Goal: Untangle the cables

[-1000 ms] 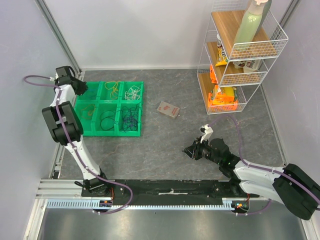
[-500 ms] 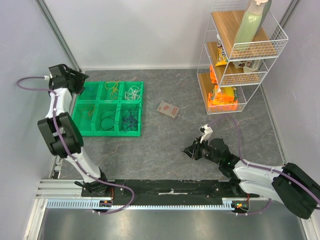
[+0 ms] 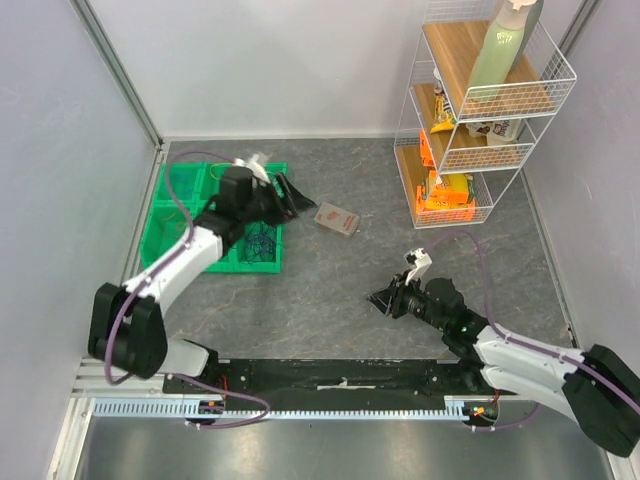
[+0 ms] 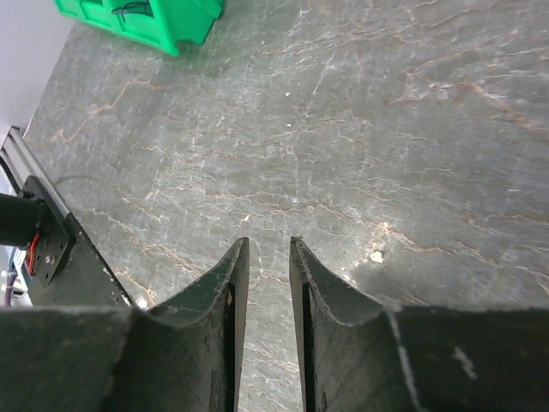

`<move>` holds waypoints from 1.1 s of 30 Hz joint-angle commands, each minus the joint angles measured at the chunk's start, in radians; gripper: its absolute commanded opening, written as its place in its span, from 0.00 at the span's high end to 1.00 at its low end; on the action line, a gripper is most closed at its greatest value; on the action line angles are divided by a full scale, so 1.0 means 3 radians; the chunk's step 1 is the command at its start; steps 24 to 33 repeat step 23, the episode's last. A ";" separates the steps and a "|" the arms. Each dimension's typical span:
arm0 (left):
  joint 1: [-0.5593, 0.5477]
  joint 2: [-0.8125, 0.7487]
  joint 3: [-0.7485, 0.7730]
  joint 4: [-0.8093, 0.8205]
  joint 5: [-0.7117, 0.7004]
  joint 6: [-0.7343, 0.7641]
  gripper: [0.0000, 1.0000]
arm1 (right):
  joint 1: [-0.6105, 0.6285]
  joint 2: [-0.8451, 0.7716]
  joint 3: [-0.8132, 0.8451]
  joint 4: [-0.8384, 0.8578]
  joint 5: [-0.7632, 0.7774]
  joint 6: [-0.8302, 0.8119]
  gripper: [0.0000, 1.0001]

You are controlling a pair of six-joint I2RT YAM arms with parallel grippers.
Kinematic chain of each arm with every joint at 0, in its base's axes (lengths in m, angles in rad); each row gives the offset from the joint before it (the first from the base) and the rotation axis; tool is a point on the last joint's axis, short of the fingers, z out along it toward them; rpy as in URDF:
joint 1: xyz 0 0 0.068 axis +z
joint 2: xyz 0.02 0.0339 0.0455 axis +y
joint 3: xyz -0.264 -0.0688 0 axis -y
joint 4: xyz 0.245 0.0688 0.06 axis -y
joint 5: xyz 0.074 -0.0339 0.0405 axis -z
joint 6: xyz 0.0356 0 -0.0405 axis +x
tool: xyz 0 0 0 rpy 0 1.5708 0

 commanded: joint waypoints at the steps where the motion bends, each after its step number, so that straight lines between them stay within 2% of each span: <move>1: -0.0708 -0.0662 -0.0249 0.0525 -0.0005 0.0606 0.28 | -0.0012 -0.0504 0.0102 -0.0694 0.0408 0.0010 0.65; 4: -0.1128 -0.0888 -0.0530 0.0928 0.0203 0.0739 0.28 | -0.0012 -0.1051 0.0239 -0.1470 0.0969 0.0036 0.61; 7: -0.1460 -0.0990 -0.0684 0.1276 0.0571 0.0831 0.28 | -0.0012 -0.1583 0.0535 -0.2227 0.1419 -0.0020 0.50; 12: -0.1778 -0.1230 -0.0624 0.1614 0.0985 0.0974 0.27 | -0.0012 -0.2141 0.1230 -0.3077 0.2120 -0.0122 0.04; 18: -0.1906 -0.1547 -0.0444 0.1645 0.1313 0.1158 0.25 | -0.0017 -0.2249 0.2049 -0.3533 0.2464 -0.0567 0.02; 23: -0.1916 -0.1940 -0.0424 0.1635 0.1421 0.1204 0.23 | -0.0012 -0.2453 0.2520 -0.3483 0.2505 -0.0863 0.02; 33: -0.1916 -0.1940 -0.0424 0.1635 0.1421 0.1204 0.23 | -0.0012 -0.2453 0.2520 -0.3483 0.2505 -0.0863 0.02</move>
